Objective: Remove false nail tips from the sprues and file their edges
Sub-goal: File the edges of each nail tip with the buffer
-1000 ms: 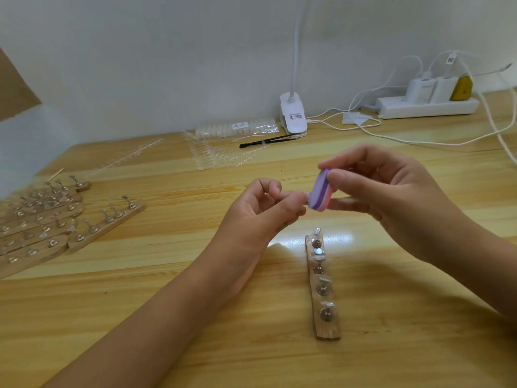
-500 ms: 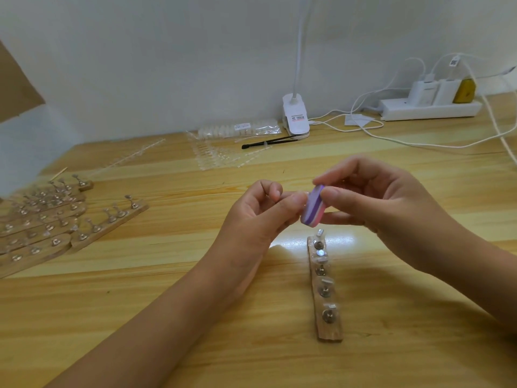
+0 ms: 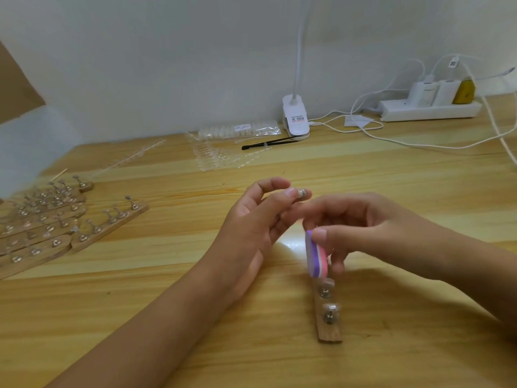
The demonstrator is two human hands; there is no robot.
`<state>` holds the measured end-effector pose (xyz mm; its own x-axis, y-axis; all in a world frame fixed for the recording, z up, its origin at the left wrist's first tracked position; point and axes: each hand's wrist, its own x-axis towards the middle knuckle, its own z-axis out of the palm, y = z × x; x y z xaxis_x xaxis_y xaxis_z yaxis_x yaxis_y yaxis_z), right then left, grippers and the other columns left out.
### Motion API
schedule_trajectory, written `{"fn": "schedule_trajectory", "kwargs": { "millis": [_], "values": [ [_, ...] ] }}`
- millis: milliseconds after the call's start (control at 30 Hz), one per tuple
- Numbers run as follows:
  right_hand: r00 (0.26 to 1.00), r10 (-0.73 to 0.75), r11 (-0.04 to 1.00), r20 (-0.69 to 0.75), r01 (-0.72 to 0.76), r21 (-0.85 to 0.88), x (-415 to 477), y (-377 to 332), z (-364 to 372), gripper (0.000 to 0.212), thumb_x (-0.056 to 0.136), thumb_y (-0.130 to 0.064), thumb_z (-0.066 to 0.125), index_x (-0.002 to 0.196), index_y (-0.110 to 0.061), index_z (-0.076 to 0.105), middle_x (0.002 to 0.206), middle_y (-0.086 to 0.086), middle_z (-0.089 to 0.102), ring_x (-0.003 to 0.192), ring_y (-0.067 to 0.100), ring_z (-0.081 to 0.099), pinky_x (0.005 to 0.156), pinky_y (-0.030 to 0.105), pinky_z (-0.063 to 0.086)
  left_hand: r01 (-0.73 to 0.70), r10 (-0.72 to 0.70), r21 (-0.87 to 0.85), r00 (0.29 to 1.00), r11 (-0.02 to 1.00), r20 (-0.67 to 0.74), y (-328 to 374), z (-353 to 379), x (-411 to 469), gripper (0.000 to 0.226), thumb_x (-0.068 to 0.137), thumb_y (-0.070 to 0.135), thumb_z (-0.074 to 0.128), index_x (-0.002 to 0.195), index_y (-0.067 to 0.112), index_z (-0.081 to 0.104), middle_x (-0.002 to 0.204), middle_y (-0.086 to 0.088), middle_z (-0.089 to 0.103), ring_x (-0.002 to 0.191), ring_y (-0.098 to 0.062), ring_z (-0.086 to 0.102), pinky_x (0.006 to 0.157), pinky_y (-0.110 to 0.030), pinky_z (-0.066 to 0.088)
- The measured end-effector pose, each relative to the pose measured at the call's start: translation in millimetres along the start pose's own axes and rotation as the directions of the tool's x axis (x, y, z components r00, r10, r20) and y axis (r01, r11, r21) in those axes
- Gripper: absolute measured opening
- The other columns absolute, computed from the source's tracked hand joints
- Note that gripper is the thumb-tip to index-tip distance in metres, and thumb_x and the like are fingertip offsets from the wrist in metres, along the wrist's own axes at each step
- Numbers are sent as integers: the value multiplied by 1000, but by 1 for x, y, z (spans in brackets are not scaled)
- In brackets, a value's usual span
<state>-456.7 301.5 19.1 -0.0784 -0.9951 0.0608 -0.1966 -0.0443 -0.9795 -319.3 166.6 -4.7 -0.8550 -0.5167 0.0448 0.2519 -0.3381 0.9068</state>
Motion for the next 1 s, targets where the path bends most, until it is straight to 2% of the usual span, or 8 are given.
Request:
{"fn": "schedule_trajectory", "kwargs": {
  "millis": [100,267,333,433,567,700,833,1000],
  "values": [
    [992,-33,999,-122,31,-15,0,-3,-7,34,81,-22,63,114,-20,73,79,-6,70,62,3,59,58,21,52,5,-5,43,1000,999,20,1,2,-1,22,84,21,67,105,26,75,98,-1,74,92,-9,69,81,-17,52],
    [991,-59,998,-124,54,-42,-1,-2,-10,29,84,-28,65,111,-23,75,84,22,66,62,11,55,62,20,50,12,-17,93,999,996,51,5,2,-2,27,87,24,64,111,26,76,98,4,73,94,-6,67,85,-16,51],
    [994,-73,995,-77,67,-72,-2,-3,-11,22,91,-25,66,110,-24,75,79,14,65,63,12,56,64,19,49,23,-28,89,998,996,59,5,2,-3,28,88,22,62,113,25,75,99,3,74,98,-7,68,87,-17,51],
    [997,-52,992,50,58,-109,-3,-4,-10,30,90,-21,58,114,-30,73,80,-2,66,63,8,57,64,18,50,40,-46,92,996,995,70,4,4,-3,27,88,22,61,111,24,76,104,-1,75,104,-10,69,89,-19,52],
    [994,-63,994,88,70,-81,-4,-3,-9,34,88,-26,63,119,-37,69,86,1,63,63,8,55,64,18,49,42,-45,75,998,996,48,3,5,-1,20,85,26,62,94,24,80,96,4,74,96,-8,68,87,-18,53],
    [997,-79,993,17,80,-88,-3,-2,-13,31,86,-34,64,115,-32,72,83,-4,66,66,8,57,64,17,49,48,-49,19,998,999,43,4,4,0,15,82,22,64,84,24,79,87,3,72,85,-7,68,80,-17,54],
    [984,-149,989,-93,151,12,-1,-2,-17,19,86,-29,68,101,-21,75,85,1,71,73,12,62,67,19,52,66,-65,-32,997,997,38,4,4,1,12,81,18,67,82,22,78,87,-2,74,80,-9,69,76,-18,56],
    [921,-254,952,-296,291,90,3,2,-16,17,79,-26,77,96,-25,74,88,1,71,80,12,68,74,20,54,93,-91,-48,995,995,28,3,5,1,9,80,18,70,76,23,76,89,-3,73,80,-9,69,74,-17,55]
  ]
}}
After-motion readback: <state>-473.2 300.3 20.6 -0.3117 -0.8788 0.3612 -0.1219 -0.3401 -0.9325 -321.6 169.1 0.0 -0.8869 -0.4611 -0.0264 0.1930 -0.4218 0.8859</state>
